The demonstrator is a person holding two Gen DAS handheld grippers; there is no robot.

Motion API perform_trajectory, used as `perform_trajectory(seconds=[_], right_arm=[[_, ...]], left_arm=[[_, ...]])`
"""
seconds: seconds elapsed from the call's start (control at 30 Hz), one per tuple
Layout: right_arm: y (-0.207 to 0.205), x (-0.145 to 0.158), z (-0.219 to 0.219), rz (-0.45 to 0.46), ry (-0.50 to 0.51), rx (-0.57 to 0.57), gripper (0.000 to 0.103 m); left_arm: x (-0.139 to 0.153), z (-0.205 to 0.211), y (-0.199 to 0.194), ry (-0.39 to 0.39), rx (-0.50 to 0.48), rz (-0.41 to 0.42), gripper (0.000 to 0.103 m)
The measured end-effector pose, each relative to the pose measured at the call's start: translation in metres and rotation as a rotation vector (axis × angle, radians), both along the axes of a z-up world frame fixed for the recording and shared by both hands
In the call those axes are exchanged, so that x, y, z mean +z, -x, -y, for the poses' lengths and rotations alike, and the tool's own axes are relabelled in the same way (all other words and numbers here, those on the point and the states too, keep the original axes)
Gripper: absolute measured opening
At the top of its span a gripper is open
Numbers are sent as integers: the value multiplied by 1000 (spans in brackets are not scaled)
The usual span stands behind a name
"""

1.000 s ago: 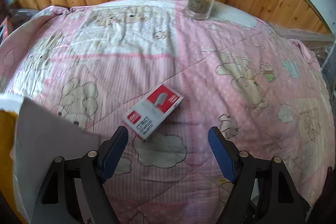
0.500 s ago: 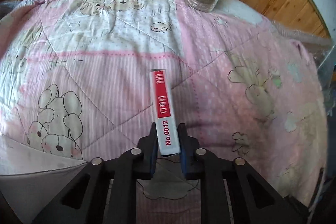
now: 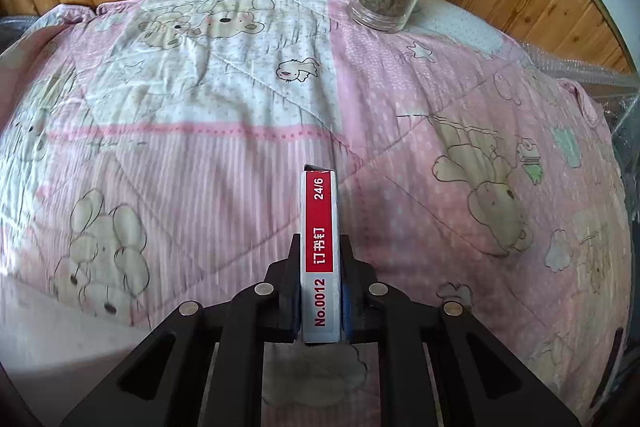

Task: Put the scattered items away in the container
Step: 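Carry the staple box and charger over the white box with both grippers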

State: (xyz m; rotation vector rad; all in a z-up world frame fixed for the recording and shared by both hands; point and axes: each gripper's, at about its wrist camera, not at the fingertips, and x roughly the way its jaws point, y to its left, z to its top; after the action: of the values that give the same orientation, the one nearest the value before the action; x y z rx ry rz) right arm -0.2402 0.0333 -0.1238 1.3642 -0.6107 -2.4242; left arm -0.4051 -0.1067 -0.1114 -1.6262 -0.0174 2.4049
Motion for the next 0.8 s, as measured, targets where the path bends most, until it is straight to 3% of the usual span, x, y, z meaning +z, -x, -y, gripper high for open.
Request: perform_trajectory(seconds=[0.33, 0.8], right_arm=[[-27, 18, 0, -5, -20, -7, 33], [-104, 41, 15, -24, -111, -5, 34]], left_arm=[[53, -11, -65, -15, -64, -58, 15], [114, -13, -187, -90, -165, -151, 15]])
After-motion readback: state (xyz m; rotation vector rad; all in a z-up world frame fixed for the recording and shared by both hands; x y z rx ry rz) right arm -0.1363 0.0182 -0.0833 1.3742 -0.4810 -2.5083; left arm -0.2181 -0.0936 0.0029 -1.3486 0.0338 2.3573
